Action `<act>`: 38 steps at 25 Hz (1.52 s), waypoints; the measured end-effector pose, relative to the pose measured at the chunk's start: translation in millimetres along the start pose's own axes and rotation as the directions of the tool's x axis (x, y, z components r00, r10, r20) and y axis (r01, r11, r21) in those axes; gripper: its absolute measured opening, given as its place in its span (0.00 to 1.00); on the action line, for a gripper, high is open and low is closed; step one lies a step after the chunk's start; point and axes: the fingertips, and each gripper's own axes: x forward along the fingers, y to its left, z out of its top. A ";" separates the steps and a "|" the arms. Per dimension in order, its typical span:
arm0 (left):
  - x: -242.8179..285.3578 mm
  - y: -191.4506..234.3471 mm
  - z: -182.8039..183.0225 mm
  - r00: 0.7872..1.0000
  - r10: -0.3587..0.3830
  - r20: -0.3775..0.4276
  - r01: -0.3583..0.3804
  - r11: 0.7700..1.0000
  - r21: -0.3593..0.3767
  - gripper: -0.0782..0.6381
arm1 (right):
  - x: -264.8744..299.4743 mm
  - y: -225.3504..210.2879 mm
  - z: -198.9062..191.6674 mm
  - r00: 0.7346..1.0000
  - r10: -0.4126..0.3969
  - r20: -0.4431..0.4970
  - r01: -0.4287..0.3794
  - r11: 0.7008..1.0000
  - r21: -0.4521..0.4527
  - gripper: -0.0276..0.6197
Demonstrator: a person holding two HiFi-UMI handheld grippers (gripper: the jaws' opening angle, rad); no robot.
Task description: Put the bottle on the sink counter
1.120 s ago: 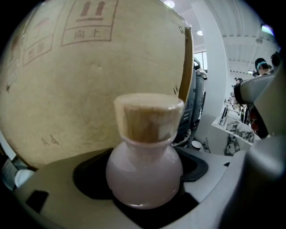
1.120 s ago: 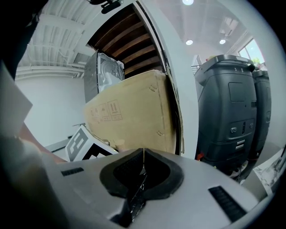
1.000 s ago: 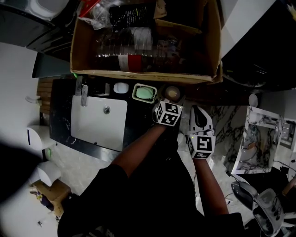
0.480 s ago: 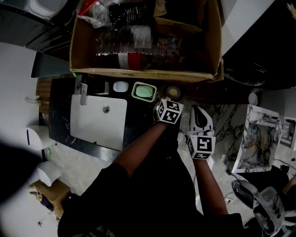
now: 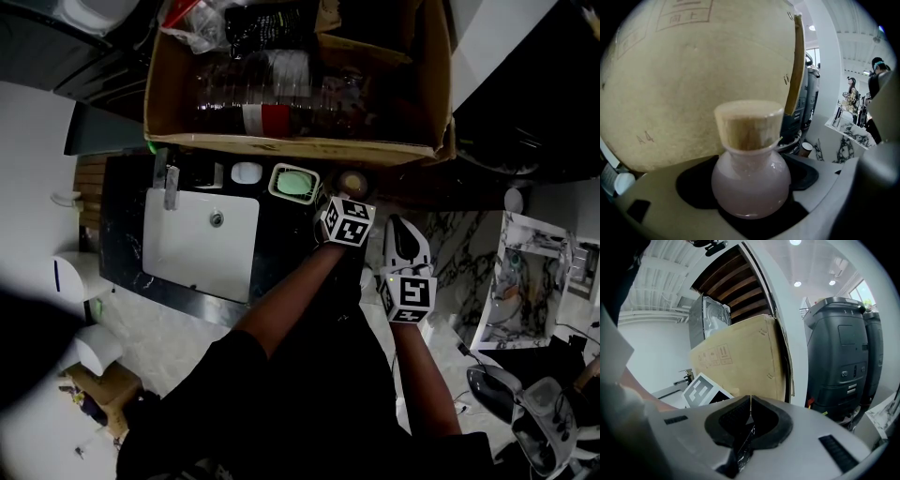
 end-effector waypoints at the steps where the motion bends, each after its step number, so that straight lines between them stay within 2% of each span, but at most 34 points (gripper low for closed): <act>1: 0.1 -0.1 0.1 1.000 -0.001 0.002 0.001 1.000 0.001 0.70 | -0.5 0.6 -0.7 1.000 0.003 -0.005 -0.003 1.000 0.000 0.10; 6: -1.7 -4.1 0.6 1.000 -0.023 0.014 0.023 1.000 0.002 0.70 | -5.2 0.4 1.0 1.000 0.008 0.004 -0.008 1.000 0.000 0.10; 10: -7.5 -0.4 4.7 0.999 -0.034 0.038 0.035 0.999 -0.030 0.70 | -10.6 0.1 2.8 1.000 0.024 0.017 -0.024 0.999 0.027 0.10; 18: -22.1 -3.6 6.1 0.996 -0.063 0.056 0.062 0.998 0.017 0.70 | -21.6 -0.9 10.3 0.998 0.036 0.054 -0.040 0.997 0.070 0.10; 24: -44.7 -3.1 6.8 0.994 -0.068 0.082 0.068 0.998 0.005 0.70 | -30.9 -2.4 16.3 0.997 0.024 0.074 -0.029 0.997 0.076 0.10; 30: -96.1 -9.1 10.3 0.988 -0.070 0.138 0.076 0.996 -0.044 0.70 | -40.6 4.5 16.8 0.997 0.030 0.067 -0.035 0.996 0.086 0.10; 38: -197.5 6.2 6.3 0.961 -0.030 0.274 0.063 0.992 -0.109 0.70 | -53.7 49.2 12.4 0.998 0.024 0.061 -0.027 0.999 0.038 0.10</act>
